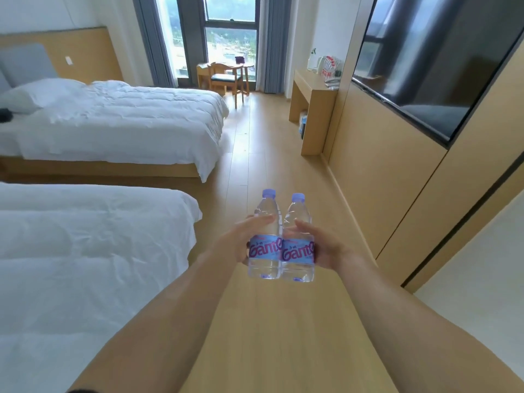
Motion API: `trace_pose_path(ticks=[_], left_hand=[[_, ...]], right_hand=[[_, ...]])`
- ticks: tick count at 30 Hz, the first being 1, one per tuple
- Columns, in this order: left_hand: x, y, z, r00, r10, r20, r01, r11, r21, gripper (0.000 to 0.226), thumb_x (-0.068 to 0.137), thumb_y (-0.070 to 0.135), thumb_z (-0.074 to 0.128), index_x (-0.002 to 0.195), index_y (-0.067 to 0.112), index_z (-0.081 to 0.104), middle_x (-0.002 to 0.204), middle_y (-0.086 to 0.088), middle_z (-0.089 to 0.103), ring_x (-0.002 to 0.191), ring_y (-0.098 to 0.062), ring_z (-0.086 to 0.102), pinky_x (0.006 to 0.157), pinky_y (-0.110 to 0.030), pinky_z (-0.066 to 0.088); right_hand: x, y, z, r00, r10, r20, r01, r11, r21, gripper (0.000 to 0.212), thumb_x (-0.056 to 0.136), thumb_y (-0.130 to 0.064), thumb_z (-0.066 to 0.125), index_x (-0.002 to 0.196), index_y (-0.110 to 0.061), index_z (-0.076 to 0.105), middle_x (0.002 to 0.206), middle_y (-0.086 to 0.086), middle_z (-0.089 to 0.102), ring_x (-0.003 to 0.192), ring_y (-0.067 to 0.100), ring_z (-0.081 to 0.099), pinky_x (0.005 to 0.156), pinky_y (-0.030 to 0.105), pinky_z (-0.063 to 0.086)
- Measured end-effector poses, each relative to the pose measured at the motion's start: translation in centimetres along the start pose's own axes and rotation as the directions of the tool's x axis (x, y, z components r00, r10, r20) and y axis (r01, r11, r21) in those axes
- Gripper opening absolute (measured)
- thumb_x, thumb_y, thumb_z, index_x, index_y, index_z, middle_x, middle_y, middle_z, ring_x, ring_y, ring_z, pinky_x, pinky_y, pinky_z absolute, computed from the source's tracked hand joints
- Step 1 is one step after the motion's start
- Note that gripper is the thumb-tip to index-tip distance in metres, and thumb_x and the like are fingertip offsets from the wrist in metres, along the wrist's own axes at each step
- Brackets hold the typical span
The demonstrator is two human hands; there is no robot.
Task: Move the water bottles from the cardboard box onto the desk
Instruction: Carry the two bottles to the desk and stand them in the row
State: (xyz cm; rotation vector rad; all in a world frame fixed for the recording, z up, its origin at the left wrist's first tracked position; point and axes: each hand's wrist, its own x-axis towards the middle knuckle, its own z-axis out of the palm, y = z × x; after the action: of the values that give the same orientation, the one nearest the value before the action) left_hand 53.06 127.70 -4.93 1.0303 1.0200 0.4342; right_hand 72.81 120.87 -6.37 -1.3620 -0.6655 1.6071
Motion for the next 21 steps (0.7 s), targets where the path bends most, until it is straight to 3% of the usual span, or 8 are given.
trace_pose_path(ticks=[4,7,11,13,16,19,21], left_hand=[[4.0,2.1,-1.5,1.0,0.008,-0.001,-0.008,1.0,-0.027,0.062,0.071,0.055,0.084,0.12,0.027,0.06,0.104,-0.004,0.074,0.103,-0.035,0.073,0.093,-0.062,0.053],[7.9,4.0,-3.0,1.0,-0.015,-0.019,0.015,1.0,-0.021,0.054,0.075,0.054,0.081,0.117,0.027,0.06,0.097,-0.004,0.076,0.089,-0.03,0.075,0.086,-0.057,0.057],[14.1,7.3,-5.3,0.999,-0.037,-0.001,0.037,0.999,0.002,0.059,0.074,0.055,0.082,0.122,0.026,0.061,0.116,-0.01,0.072,0.108,-0.034,0.07,0.098,-0.059,0.051],[17.5,9.4,-6.6,0.999,-0.037,-0.005,0.037,0.999,0.017,0.053,0.075,0.053,0.082,0.116,0.025,0.062,0.105,-0.008,0.075,0.099,-0.031,0.074,0.09,-0.056,0.057],[22.4,12.6,-8.6,0.999,-0.046,0.021,0.046,0.999,-0.001,0.039,0.079,0.047,0.081,0.104,0.023,0.062,0.075,-0.001,0.077,0.069,-0.023,0.076,0.062,-0.044,0.062],[27.1,15.9,-10.3,0.999,-0.039,-0.001,0.039,0.999,0.016,0.051,0.072,0.051,0.085,0.109,0.025,0.063,0.085,-0.003,0.077,0.073,-0.024,0.077,0.073,-0.05,0.062],[29.8,17.8,-11.2,0.999,-0.049,-0.017,0.05,0.998,0.037,0.059,0.065,0.055,0.088,0.111,0.026,0.063,0.088,-0.004,0.076,0.076,-0.024,0.077,0.072,-0.05,0.062]], right_hand=[[4.8,-1.9,-0.3,1.0,0.019,0.024,-0.019,1.0,-0.002,0.053,0.087,-0.039,0.068,0.128,-0.005,0.061,0.116,0.02,0.072,0.099,0.035,0.071,0.078,0.041,0.059],[9.1,-3.6,-0.7,1.0,0.027,0.014,-0.027,1.0,0.007,0.046,0.09,-0.039,0.067,0.124,-0.007,0.062,0.112,0.018,0.074,0.094,0.033,0.073,0.074,0.04,0.06],[15.6,-6.8,-1.4,1.0,0.009,0.002,-0.009,1.0,0.009,0.053,0.091,-0.039,0.067,0.132,-0.006,0.059,0.115,0.019,0.073,0.096,0.033,0.073,0.073,0.039,0.06],[19.0,-8.7,-1.5,1.0,-0.002,0.0,0.002,1.0,0.005,0.057,0.091,-0.04,0.066,0.135,-0.005,0.057,0.118,0.02,0.072,0.1,0.035,0.072,0.076,0.04,0.059],[23.8,-11.7,-1.6,1.0,-0.001,-0.015,0.001,1.0,-0.011,0.058,0.094,-0.04,0.065,0.139,-0.004,0.054,0.12,0.021,0.071,0.11,0.039,0.068,0.084,0.044,0.058],[28.2,-14.9,-1.5,0.998,-0.028,-0.048,0.028,1.0,-0.003,0.057,0.095,-0.038,0.063,0.139,-0.002,0.054,0.119,0.022,0.071,0.108,0.039,0.069,0.085,0.044,0.058],[30.4,-16.8,-1.6,0.998,-0.04,-0.051,0.041,0.999,0.011,0.056,0.096,-0.037,0.062,0.139,-0.002,0.054,0.118,0.022,0.071,0.106,0.037,0.07,0.084,0.043,0.058]])
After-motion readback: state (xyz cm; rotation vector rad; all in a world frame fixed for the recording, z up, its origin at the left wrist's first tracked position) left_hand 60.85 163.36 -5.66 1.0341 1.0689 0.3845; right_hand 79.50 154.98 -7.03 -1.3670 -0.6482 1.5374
